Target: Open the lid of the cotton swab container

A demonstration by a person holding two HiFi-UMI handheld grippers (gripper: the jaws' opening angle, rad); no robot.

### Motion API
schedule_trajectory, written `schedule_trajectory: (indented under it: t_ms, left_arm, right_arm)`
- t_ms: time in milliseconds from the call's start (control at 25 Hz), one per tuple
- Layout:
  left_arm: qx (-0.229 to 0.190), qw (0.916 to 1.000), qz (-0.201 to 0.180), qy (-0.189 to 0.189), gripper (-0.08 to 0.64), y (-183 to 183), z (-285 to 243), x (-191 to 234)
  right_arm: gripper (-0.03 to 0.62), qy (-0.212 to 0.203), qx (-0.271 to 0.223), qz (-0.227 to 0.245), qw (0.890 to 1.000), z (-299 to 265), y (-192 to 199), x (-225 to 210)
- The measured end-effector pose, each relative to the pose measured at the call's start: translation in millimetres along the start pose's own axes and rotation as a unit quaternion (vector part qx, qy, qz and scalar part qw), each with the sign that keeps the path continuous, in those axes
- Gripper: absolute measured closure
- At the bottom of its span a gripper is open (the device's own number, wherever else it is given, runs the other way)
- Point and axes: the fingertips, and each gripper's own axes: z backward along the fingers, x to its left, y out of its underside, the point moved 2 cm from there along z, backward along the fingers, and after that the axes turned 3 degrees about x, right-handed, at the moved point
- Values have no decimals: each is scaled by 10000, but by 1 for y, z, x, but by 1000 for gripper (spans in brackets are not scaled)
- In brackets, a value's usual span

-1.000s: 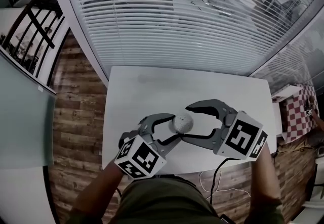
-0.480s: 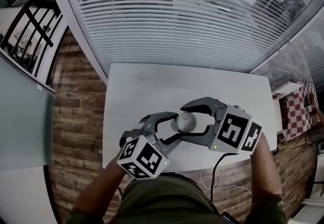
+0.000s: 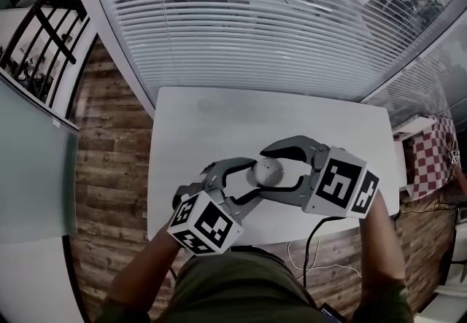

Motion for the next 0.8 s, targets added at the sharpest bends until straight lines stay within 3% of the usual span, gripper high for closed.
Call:
schedule_trajectory:
  t_ms: [640,800]
  left_arm:
    - [-162,9998,65,32,327,-6,0,-5]
    - [-195,9998,25,18,328,-8,1,-6]
  right_arm:
    - [321,-59,-327,-21,9994,14,-1,3]
    - [321,-72,-770,-175,9969,19,-5,1]
